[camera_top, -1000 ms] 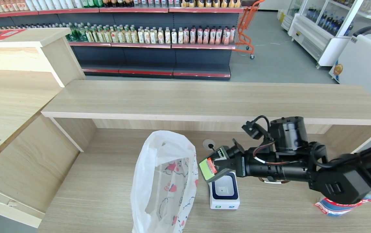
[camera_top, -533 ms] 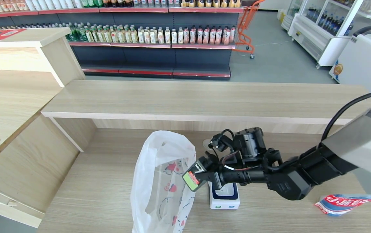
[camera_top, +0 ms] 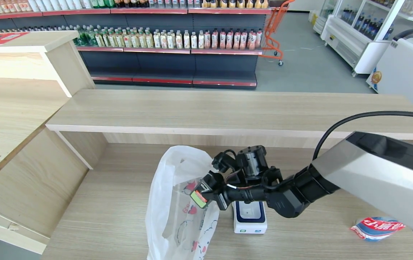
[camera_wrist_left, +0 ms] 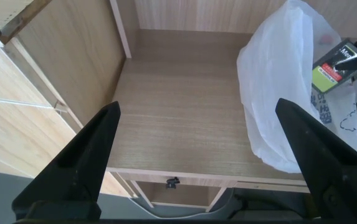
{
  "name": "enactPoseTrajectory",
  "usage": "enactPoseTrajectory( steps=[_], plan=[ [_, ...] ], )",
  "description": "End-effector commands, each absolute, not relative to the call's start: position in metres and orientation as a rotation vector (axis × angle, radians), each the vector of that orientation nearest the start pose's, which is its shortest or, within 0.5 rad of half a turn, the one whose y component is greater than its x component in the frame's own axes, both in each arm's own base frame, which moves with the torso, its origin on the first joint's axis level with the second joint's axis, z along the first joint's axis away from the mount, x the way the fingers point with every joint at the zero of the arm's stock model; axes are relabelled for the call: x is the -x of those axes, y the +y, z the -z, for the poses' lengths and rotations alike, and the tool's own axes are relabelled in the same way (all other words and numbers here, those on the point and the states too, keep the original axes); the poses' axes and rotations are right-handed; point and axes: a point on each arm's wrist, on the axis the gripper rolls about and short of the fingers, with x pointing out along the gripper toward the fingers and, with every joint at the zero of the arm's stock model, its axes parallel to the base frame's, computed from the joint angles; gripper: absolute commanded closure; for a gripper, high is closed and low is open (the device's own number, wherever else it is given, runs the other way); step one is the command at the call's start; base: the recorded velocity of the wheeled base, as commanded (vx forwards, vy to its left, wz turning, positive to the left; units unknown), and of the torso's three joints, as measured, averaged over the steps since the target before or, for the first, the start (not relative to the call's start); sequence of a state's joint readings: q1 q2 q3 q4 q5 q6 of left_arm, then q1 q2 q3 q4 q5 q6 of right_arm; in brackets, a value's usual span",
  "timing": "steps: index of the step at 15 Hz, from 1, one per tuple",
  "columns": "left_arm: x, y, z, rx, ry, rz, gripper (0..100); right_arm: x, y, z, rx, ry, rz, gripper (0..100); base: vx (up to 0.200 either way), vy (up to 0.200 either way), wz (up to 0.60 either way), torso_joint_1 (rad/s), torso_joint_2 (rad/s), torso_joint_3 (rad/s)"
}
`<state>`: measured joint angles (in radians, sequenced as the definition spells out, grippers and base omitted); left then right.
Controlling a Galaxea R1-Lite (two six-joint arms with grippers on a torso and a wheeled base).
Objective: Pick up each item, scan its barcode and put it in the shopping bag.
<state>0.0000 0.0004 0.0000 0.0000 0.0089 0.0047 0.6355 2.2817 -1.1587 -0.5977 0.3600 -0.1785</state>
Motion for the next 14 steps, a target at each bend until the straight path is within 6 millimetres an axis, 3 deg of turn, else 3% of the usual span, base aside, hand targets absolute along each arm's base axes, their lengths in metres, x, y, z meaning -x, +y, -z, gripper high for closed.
enactPoseTrajectory(
  steps=[1,2,3,6,10,12,14],
  plan=[
    [0.023,0.0,-0.075,-0.005,0.0,-0.009,0,-0.342,0.263,-0.03,0.303,0.465,-1.027,100,0.0,0.0,0.0,0.0,0.0,0.0],
    [0.023,0.0,-0.075,-0.005,0.0,-0.009,0,-0.343,0.263,-0.029,0.332,0.448,-1.032,100,0.0,0.0,0.0,0.0,0.0,0.0],
    [0.023,0.0,-0.075,-0.005,0.0,-0.009,0,-0.343,0.263,-0.028,0.341,0.442,-1.035,0,0.0,0.0,0.0,0.0,0.0,0.0],
    [0.023,0.0,-0.075,-0.005,0.0,-0.009,0,-0.343,0.266,-0.031,0.337,0.435,-1.038,0,0.0,0.0,0.0,0.0,0.0,0.0],
    [0.023,0.0,-0.075,-0.005,0.0,-0.009,0,-0.34,0.261,-0.066,0.067,0.496,-0.964,0,0.0,0.0,0.0,0.0,0.0,0.0],
    [0.023,0.0,-0.075,-0.005,0.0,-0.009,0,-0.337,0.25,-0.081,-0.098,0.561,-0.9,0,0.0,0.0,0.0,0.0,0.0,0.0],
    [0.023,0.0,-0.075,-0.005,0.0,-0.009,0,-0.327,0.222,-0.088,-0.234,0.645,-0.812,0,0.0,0.0,0.0,0.0,0.0,0.0]
  ],
)
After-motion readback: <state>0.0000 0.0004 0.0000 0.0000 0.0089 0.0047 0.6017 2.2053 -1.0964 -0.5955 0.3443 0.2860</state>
